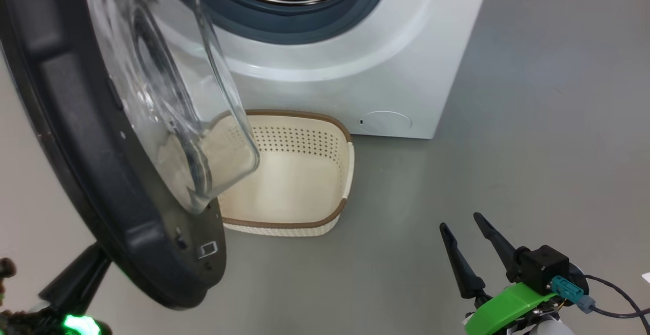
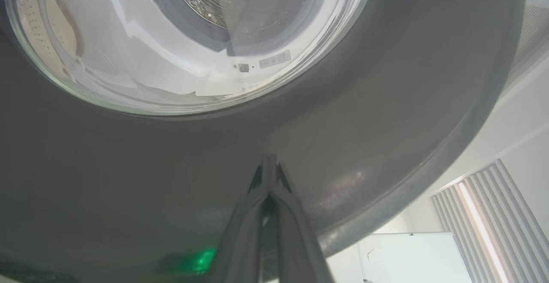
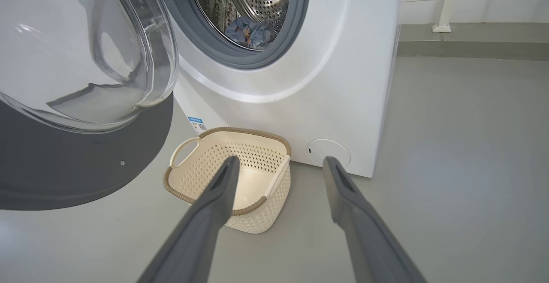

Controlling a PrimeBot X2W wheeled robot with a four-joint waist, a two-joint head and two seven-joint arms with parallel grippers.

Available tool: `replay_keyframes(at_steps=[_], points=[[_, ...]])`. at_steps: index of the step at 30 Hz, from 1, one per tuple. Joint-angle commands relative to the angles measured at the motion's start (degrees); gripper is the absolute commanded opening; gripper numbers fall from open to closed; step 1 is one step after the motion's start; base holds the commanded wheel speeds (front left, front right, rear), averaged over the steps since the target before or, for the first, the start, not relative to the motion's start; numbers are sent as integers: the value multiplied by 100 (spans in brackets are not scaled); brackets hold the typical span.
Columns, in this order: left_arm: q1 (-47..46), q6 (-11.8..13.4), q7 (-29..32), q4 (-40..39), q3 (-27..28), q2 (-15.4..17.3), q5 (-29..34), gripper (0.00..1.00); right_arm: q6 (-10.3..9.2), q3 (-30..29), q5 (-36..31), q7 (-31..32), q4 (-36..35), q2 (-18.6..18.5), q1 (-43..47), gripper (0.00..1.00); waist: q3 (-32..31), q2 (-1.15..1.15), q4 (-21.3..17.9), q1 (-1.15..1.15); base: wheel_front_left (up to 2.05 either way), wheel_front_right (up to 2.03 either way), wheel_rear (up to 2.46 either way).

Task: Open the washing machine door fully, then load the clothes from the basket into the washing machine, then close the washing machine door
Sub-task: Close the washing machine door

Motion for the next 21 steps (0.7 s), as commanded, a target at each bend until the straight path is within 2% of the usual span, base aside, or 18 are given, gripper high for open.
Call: replay_keyframes(at_steps=[1, 10, 21], points=[[-2, -90, -8, -177, 24, 73, -70, 0, 16, 127, 24, -28, -116, 58, -170, 100, 31, -1, -161, 0, 0, 0, 0], [-99, -450, -890, -219, -904, 63, -298, 0, 16, 97, 40, -28, -100, 147, -182, 100, 94, -1, -723, 0, 0, 0, 0], [-639, -629, -1810, 94, -1316, 62, -183, 0, 16, 83, 75, -28, -67, 224, -219, 100, 118, -1, -1438, 0, 0, 0, 0]])
